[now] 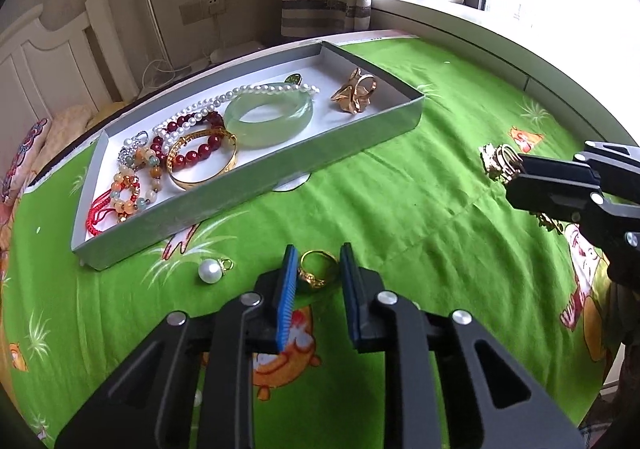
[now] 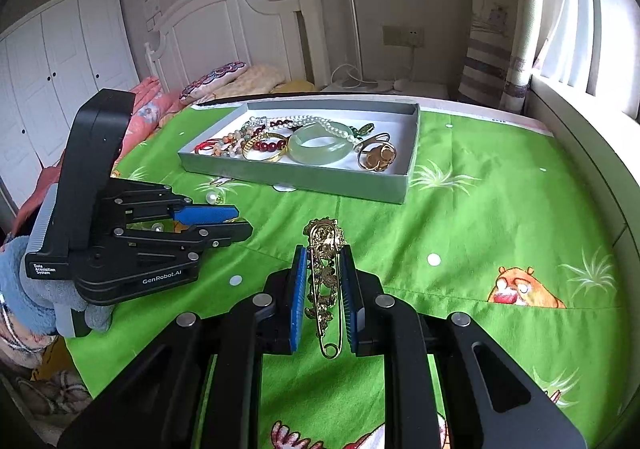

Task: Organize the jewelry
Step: 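Grasp the gold ring with the left tool, then carry the hairpin and ring into the tray and open both tools, then withdraw both tools from the tray toward the two pearl earrings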

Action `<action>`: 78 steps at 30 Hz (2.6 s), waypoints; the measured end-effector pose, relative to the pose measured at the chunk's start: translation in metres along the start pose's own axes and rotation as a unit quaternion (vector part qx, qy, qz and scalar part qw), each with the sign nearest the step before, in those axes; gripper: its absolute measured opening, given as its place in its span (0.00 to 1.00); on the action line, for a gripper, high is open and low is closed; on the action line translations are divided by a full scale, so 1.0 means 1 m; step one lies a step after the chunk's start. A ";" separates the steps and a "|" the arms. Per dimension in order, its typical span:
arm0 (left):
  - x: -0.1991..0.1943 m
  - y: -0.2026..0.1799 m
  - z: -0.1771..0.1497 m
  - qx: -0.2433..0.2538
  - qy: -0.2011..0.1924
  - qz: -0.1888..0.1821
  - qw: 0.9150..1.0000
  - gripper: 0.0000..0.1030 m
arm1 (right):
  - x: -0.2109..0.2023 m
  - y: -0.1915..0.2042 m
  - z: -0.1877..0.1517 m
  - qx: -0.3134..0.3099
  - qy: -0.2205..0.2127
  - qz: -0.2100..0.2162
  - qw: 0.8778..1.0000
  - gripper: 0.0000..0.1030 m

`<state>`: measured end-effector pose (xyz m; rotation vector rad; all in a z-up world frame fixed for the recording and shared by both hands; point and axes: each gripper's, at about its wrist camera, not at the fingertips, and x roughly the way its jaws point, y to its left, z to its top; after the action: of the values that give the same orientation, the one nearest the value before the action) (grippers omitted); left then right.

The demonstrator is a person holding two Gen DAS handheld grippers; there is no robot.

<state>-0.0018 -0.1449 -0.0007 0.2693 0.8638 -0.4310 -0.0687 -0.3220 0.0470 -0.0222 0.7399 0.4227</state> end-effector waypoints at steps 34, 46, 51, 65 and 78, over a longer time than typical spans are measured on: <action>-0.022 0.038 0.061 -0.007 -0.047 0.014 0.999 0.21 | 0.038 0.009 0.070 -0.058 0.008 -0.011 0.998 0.17; 0.019 0.068 0.144 -0.017 -0.023 -0.008 1.000 0.21 | 0.094 0.004 0.097 -0.100 0.049 0.032 0.993 0.17; 0.050 0.076 0.167 -0.027 0.001 -0.046 0.999 0.21 | 0.107 0.001 0.096 -0.116 0.063 0.051 0.990 0.17; 0.080 0.053 0.188 -0.006 0.018 -0.060 0.998 0.30 | 0.106 -0.010 0.099 -0.103 0.044 0.093 0.989 0.24; -0.079 0.082 0.167 -0.016 -0.158 0.065 0.985 0.98 | -0.051 -0.012 0.080 -0.066 -0.102 0.038 0.992 0.81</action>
<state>0.1042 -0.1195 0.1696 0.2180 0.5378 -0.3268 -0.0456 -0.3385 0.1388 -0.0750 0.5116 0.5377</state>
